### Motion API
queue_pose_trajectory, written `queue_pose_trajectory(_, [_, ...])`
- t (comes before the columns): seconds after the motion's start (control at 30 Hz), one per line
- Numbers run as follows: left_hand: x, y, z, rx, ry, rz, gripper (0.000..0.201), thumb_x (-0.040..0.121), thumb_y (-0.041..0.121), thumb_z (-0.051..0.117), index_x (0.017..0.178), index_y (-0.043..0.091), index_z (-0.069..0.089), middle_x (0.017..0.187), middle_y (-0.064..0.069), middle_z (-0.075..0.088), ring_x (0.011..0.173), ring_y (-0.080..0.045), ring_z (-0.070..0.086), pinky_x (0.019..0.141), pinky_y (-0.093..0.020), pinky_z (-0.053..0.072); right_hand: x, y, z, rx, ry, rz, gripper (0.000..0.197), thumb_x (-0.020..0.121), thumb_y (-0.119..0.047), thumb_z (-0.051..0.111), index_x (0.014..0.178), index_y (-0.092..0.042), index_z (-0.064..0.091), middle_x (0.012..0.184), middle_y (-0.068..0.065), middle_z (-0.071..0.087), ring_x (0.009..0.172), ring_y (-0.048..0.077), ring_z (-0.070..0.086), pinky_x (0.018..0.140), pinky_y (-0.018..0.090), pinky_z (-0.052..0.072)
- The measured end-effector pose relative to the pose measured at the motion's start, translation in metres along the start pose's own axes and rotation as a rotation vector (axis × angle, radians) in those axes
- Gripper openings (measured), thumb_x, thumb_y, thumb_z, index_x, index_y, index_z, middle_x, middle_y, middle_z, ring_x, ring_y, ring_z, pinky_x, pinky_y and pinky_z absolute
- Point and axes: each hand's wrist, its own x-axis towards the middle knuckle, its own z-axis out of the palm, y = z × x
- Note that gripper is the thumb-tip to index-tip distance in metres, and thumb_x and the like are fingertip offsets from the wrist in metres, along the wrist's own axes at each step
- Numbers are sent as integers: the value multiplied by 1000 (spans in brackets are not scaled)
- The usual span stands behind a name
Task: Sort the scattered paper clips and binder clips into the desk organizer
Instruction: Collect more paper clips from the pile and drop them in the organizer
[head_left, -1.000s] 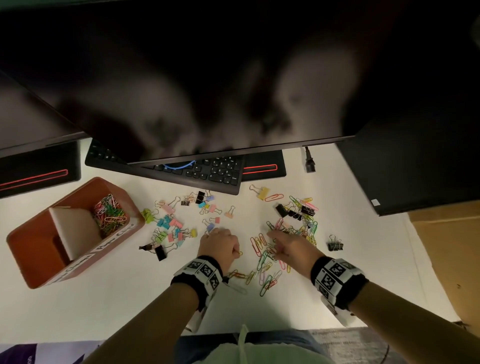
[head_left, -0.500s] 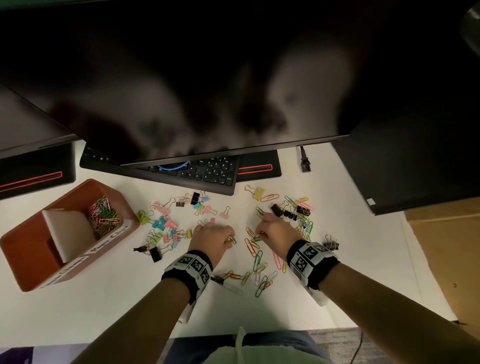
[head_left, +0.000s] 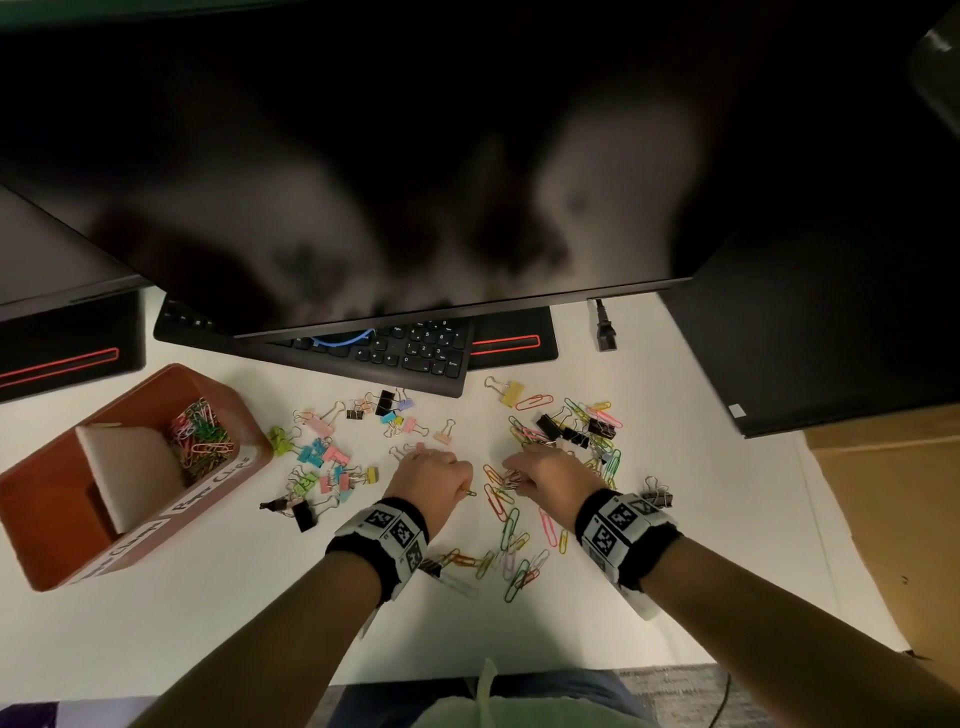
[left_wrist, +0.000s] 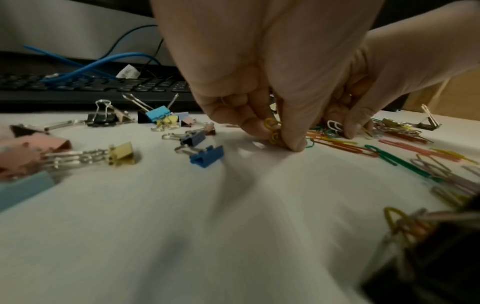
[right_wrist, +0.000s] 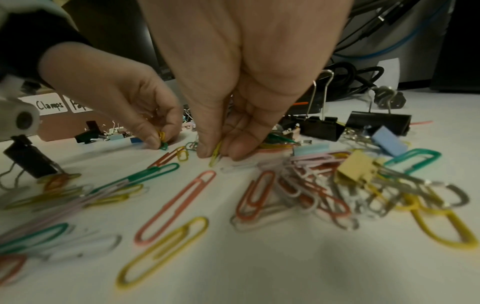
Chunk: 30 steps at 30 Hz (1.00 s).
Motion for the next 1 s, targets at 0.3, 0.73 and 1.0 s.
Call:
queue_pose_trajectory(0.3, [5,15,-2,-172,-10,87,45,88,20,55,130,24,38,95,-2,67,93,-22,60,90,-36,48,9,3,-8,40,35,11,20,90,-13,56,106,-5,64,108,13,51,92,30,57,85,34,47])
queue_pose_trajectory(0.73, [23,20,-7,6,2,-22,21,92,23,48,105,15,62,107,-5,56,105,-24,49,92,-36,39,9,-6,-13,35,-1,-6,15,87,-7,54,101,-5,60,101,13,58,90,28,57,79,31,43])
queue_pose_trajectory(1.0, [15,16,-2,146,-86,-28,25,91,11,45,115,14,53,118,-6,49,120,-26,40,109,-47,27,8,-14,-13,28,-36,-3,18,87,-9,55,102,-5,65,101,12,54,89,27,56,79,30,44])
